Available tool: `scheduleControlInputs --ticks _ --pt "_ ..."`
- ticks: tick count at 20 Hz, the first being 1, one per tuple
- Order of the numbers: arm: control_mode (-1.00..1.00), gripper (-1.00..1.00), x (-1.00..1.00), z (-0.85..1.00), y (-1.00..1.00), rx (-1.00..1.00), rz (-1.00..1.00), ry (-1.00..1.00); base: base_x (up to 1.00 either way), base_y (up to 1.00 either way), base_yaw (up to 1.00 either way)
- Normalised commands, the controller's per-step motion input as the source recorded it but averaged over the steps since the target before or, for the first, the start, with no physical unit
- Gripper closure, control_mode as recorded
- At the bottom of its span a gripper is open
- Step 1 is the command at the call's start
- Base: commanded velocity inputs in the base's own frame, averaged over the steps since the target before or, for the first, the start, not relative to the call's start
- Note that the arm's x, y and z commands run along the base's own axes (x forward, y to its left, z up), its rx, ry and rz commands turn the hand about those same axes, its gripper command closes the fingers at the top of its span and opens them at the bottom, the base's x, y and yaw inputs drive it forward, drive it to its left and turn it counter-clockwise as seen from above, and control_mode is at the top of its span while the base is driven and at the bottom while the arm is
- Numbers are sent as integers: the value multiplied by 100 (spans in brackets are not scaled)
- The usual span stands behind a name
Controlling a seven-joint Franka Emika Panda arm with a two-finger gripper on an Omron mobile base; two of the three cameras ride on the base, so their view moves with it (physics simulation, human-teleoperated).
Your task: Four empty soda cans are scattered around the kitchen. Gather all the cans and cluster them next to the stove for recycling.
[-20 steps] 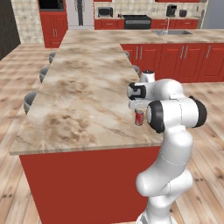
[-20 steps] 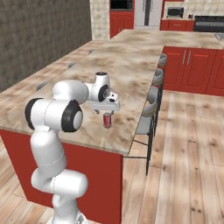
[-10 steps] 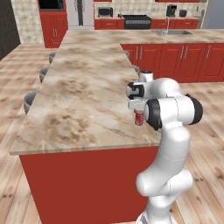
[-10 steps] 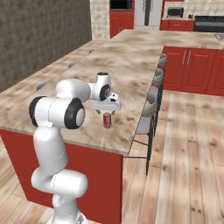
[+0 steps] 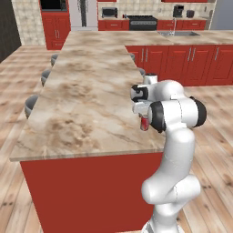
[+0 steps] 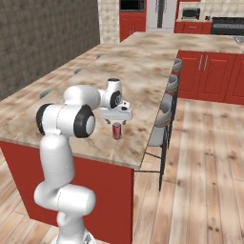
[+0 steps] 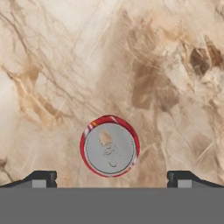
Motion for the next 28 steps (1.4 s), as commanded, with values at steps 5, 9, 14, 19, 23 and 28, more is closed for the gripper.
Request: scheduleControlInputs --ticks 5,9,14,19,23,28 --pt "-100 -100 14 -7 -1 0 0 3 0 0 0" --pt "-100 -100 2 -8 0 0 0 0 0 0 0" --pt "-100 -100 0 -8 0 0 1 0 0 0 0" --pt "-100 -100 0 -8 0 0 1 0 0 0 0" --pt "-100 -100 0 -6 0 0 1 0 0 0 0" --pt "-100 -100 0 -5 0 0 1 0 0 0 0"
